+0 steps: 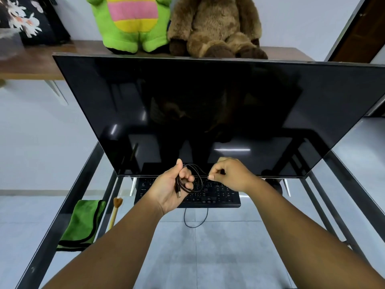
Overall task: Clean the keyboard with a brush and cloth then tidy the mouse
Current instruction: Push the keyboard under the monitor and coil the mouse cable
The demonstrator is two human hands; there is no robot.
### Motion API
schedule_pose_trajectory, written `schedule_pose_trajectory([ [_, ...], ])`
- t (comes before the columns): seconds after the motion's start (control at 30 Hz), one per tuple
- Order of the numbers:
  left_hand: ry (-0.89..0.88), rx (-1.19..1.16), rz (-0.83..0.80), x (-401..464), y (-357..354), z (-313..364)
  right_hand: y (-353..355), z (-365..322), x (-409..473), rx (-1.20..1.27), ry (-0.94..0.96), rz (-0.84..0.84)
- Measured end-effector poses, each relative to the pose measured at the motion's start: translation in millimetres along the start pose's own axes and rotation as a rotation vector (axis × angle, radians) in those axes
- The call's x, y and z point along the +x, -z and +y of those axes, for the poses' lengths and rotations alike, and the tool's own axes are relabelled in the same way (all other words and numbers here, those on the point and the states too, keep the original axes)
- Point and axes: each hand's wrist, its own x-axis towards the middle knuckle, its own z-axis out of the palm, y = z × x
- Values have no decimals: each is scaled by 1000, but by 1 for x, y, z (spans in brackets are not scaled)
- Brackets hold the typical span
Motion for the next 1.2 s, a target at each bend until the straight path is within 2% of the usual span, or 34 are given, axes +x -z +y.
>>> schedule_pose_trajectory([
  [0.07,-21,31,27,1,0,0,1,-3,-1,-10,0,12],
  [0.13,-35,43,56,1,-2,0,3,-4,-1,92,-48,63],
  [0.33,-67,105,108,5,-11,3,2,-10,-2,636,-135,145],
  [0.47,-55,53,74,4,-18,8,-1,-14,2,851,-158,177],
  [0.7,-45,43,43,5,-24,14,-3,-18,6,1195,-203,52],
  [0.8,-54,128,43,6,-23,14,-3,-17,7,1332,-236,30],
  [0.97,-78,481,128,7,-19,10,-3,-15,7,1489,-273,29],
  [1.2,-62,585,212,9,-24,9,-6,-9,7,1459,-315,39],
])
